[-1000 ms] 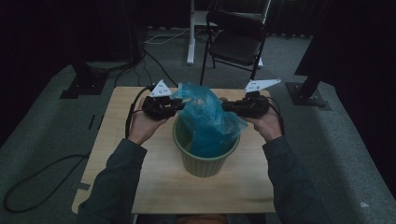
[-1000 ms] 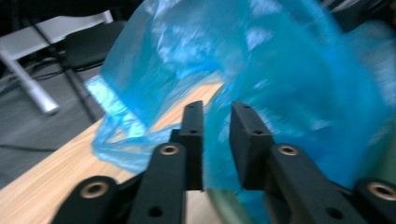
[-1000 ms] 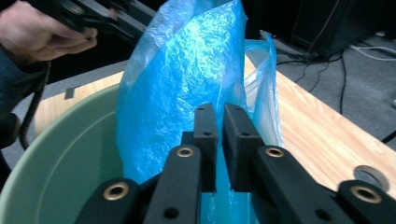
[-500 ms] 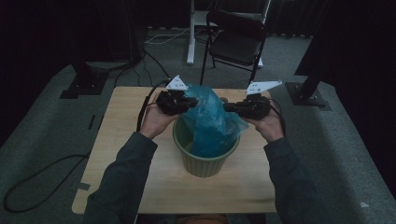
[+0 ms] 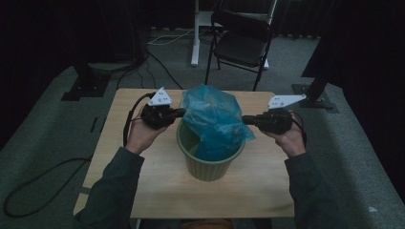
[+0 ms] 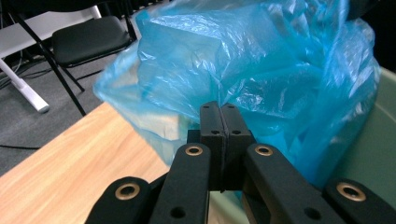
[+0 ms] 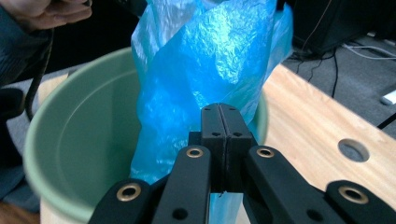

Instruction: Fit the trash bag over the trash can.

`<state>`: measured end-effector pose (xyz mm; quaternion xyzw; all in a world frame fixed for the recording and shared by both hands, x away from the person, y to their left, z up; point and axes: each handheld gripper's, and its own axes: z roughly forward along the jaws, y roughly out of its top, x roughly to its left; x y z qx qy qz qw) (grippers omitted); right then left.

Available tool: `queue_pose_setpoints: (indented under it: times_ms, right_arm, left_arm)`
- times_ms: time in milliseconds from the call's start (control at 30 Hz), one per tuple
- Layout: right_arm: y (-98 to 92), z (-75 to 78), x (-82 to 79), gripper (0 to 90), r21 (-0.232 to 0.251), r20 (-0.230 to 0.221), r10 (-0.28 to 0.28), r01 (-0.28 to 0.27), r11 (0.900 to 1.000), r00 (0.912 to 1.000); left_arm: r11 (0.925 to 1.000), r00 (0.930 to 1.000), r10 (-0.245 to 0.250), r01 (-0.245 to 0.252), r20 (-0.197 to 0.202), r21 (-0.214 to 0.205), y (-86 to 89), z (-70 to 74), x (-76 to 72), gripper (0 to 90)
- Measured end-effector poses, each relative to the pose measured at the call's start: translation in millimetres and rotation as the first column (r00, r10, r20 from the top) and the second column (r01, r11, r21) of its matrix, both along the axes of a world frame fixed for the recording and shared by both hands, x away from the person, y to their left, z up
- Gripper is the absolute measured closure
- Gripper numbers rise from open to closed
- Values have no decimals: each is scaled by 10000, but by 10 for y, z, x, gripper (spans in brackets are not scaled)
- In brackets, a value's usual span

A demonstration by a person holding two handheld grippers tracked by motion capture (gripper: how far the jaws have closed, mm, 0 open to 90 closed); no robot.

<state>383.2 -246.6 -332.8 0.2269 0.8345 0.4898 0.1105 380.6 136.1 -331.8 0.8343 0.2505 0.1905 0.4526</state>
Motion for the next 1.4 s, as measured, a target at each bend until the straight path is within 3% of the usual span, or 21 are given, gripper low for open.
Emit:
queue_pose_setpoints:
  times_ms: [167,533,667,733,867,1000,1133,1400]
  right_arm:
    - [-21,-141,-186,900,-270,-109,282,-285,9992,9995]
    - [-29,-326,-527,900,-94,-322,1037,-1040,9945,9941]
    - [-3,-411,-612,900,-48,-472,1336,-1339,9910,9899]
    - [10,-473,-629,900,-91,-580,1479,-1486,9889,9873]
    - [-18,-539,-629,900,180,-736,1596,-1587,9872,9844]
    - [-26,-583,-634,900,150,-839,1663,-1656,9861,9825]
    - [49,-730,-631,900,-104,-1220,1915,-1942,9809,9739]
    - [144,-838,-574,900,-781,-1553,1679,-1815,9803,9735]
  left_arm:
    - [9999,10000,-84,84,19,-141,141,-171,-245,898]
    - [9983,9996,-206,195,-191,-553,352,-439,-665,898]
    - [9983,9981,-489,477,-368,-327,319,-585,-768,898]
    - [9973,9957,-683,664,-620,-327,293,-713,-777,899]
    - [9957,9937,-780,736,-809,-567,278,-806,-751,899]
    - [9938,9923,-894,831,-862,-736,250,-863,-738,899]
    - [9911,9896,-1143,1076,-868,-786,210,-946,-721,898]
    - [9927,9903,-929,841,-1032,-866,232,-1016,-670,898]
